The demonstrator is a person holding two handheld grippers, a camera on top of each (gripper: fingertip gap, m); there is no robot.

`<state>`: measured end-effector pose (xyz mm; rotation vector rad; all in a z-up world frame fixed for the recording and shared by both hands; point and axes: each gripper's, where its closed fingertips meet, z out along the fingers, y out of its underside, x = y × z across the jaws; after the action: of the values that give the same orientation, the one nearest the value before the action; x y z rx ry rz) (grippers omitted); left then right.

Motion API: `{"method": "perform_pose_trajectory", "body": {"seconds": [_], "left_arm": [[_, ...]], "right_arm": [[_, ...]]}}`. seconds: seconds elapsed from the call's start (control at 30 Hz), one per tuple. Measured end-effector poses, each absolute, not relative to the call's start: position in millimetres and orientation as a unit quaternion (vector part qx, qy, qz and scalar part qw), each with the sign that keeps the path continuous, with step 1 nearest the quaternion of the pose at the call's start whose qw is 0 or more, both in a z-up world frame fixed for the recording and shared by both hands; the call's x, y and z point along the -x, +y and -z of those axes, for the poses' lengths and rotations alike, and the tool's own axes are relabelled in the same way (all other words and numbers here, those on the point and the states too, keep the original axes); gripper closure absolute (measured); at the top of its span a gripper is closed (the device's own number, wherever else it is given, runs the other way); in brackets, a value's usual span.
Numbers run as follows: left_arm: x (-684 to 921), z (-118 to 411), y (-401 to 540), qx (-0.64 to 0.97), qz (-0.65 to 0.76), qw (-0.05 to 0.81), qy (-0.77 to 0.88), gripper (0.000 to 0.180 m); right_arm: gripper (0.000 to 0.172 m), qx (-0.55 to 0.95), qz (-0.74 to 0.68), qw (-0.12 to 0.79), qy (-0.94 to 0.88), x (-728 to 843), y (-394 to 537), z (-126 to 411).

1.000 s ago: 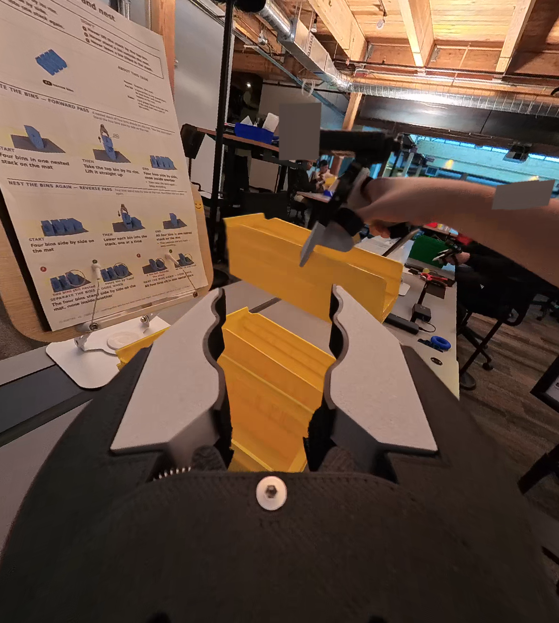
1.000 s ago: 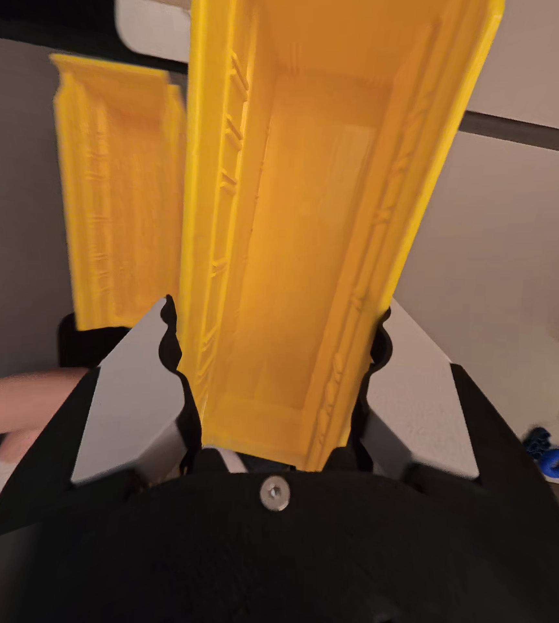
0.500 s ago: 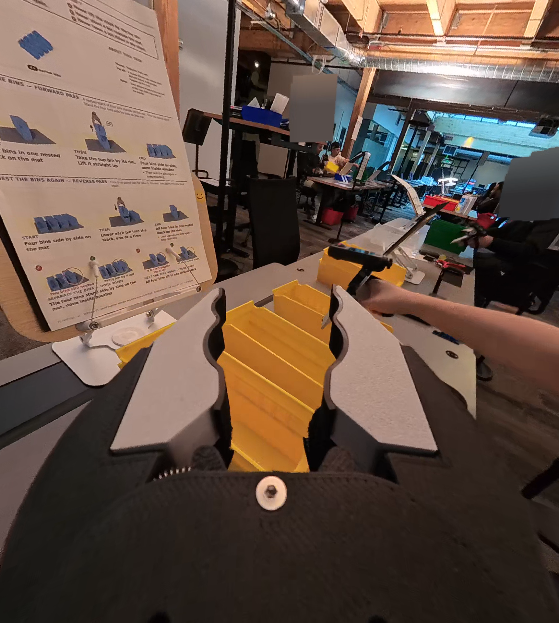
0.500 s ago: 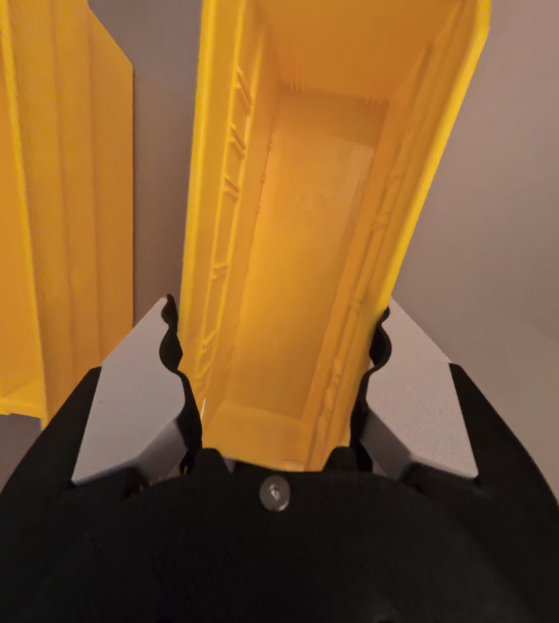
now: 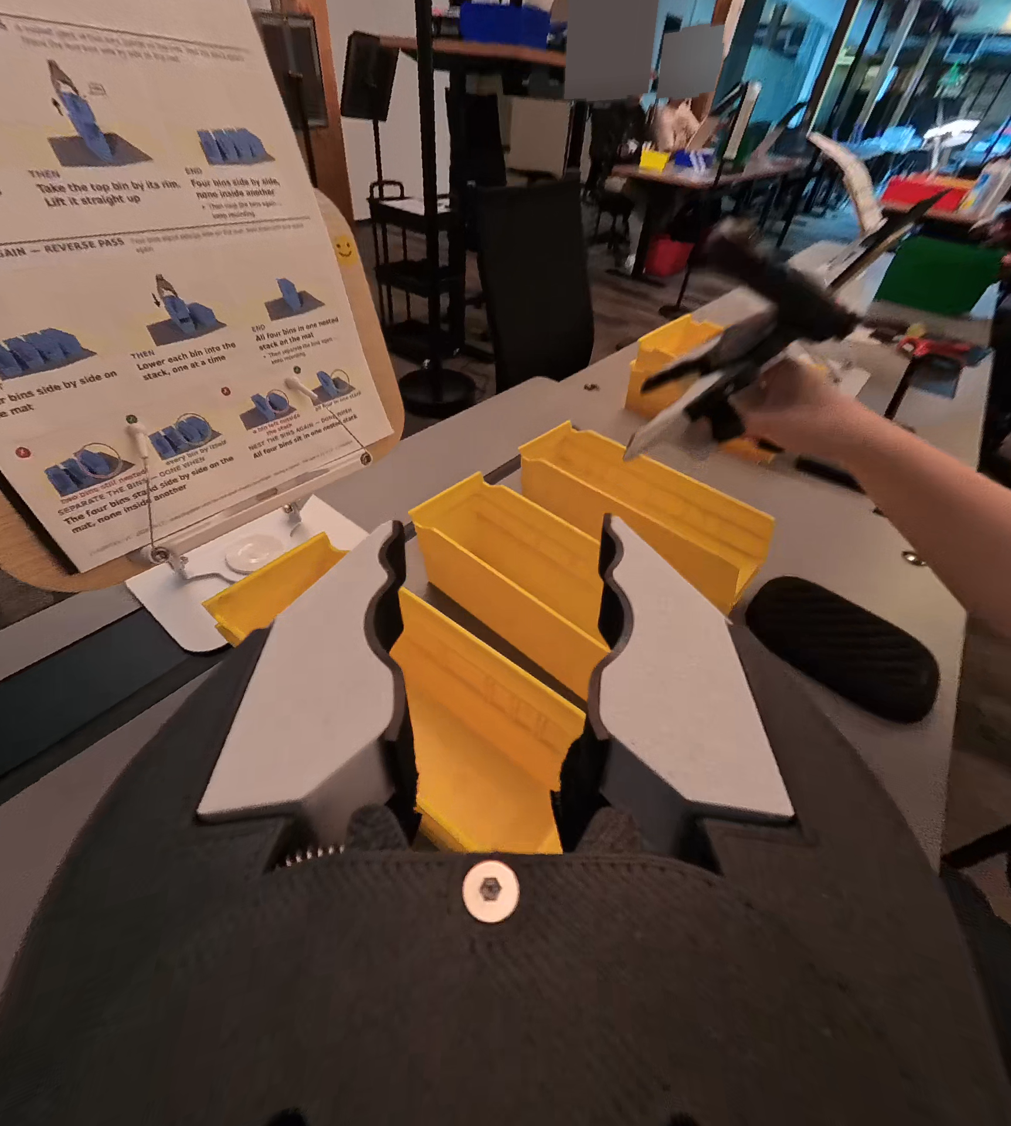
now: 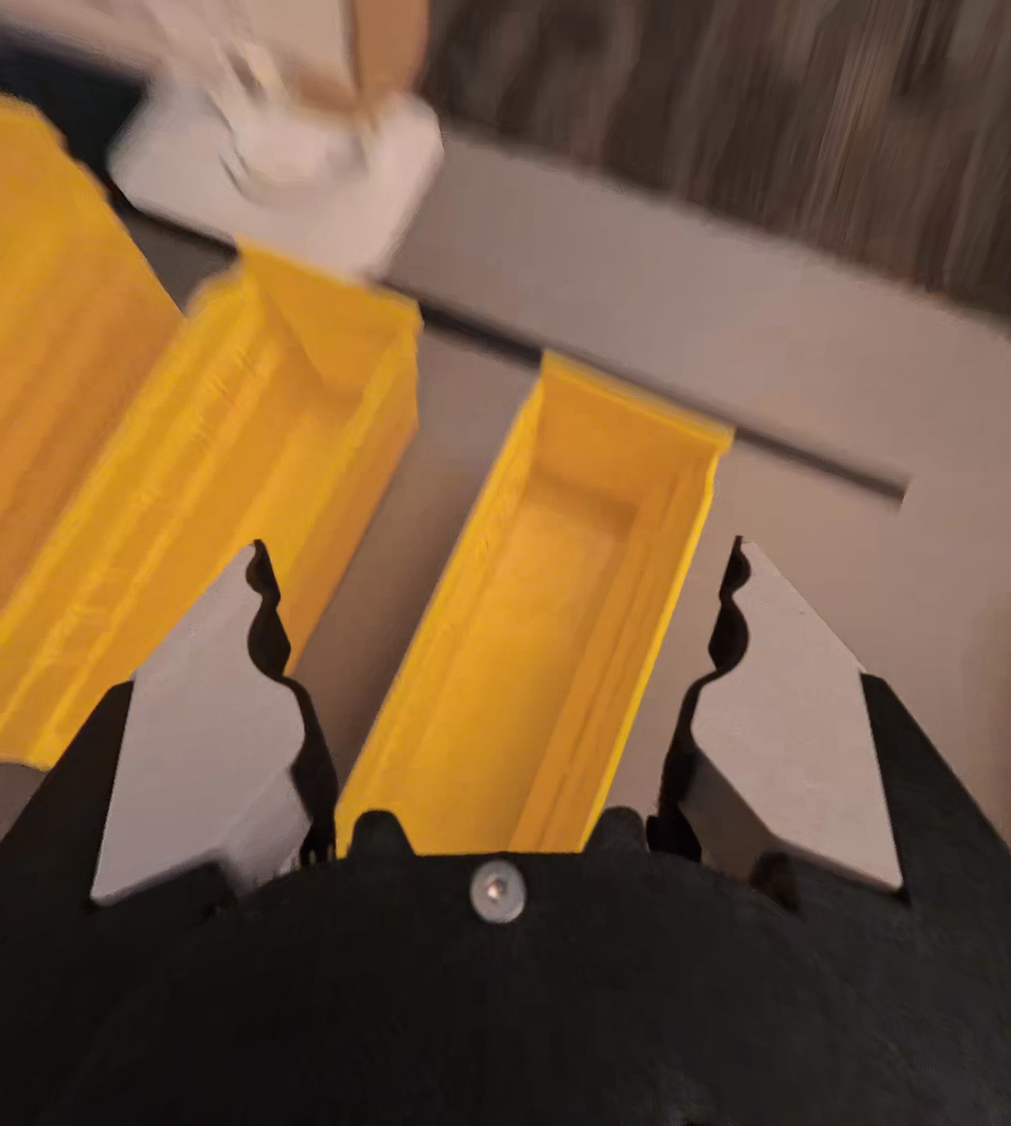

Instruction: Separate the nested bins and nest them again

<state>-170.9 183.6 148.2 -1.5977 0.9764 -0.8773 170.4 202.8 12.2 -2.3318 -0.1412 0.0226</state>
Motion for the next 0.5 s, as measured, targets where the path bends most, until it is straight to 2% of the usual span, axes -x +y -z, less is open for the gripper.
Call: {"method": "perform_pose_trajectory", "body": {"seconds": [0.07, 0.1, 0.2, 0.27, 0.33, 0.37, 0.4, 0.5], "left_arm": [[158.4, -145.8, 180.1, 0.663, 0.348, 0.515, 0.417, 0.116], [151.6, -145.6, 178.2, 0.66, 0.343, 0.518, 0.422, 0.115], [127.2, -143.5, 167.9, 0.644, 0.341, 0.519, 0.446, 0.116], [106.1, -139.1, 154.5, 0.63, 0.36, 0.505, 0.468, 0.116], [85.9, -132.5, 143.8, 0.62, 0.376, 0.489, 0.484, 0.116], [78.6, -128.9, 143.3, 0.62, 0.373, 0.488, 0.487, 0.115], [74.2, -125.0, 147.6, 0.628, 0.361, 0.492, 0.484, 0.111], [76.2, -114.8, 174.7, 0.664, 0.292, 0.518, 0.454, 0.09]], "right_arm": [[0.034, 0.845, -0.028, 0.527, -0.088, -153.4, 213.9, -74.5], [0.044, 0.801, -0.035, 0.59, -0.098, -147.1, 212.6, -105.8], [0.053, 0.673, -0.058, 0.728, -0.117, -136.6, 193.9, -174.0], [0.061, 0.621, -0.085, 0.768, -0.134, -134.2, 183.1, -187.0], [0.063, 0.602, -0.096, 0.783, -0.122, -145.5, 181.5, -176.7], [0.077, 0.578, -0.096, 0.803, -0.112, -154.0, 182.6, -176.3], [0.083, 0.562, -0.102, 0.813, -0.108, -160.1, 185.6, -176.5], [0.082, 0.567, -0.151, 0.807, -0.073, -175.4, 191.6, -171.4]]}}
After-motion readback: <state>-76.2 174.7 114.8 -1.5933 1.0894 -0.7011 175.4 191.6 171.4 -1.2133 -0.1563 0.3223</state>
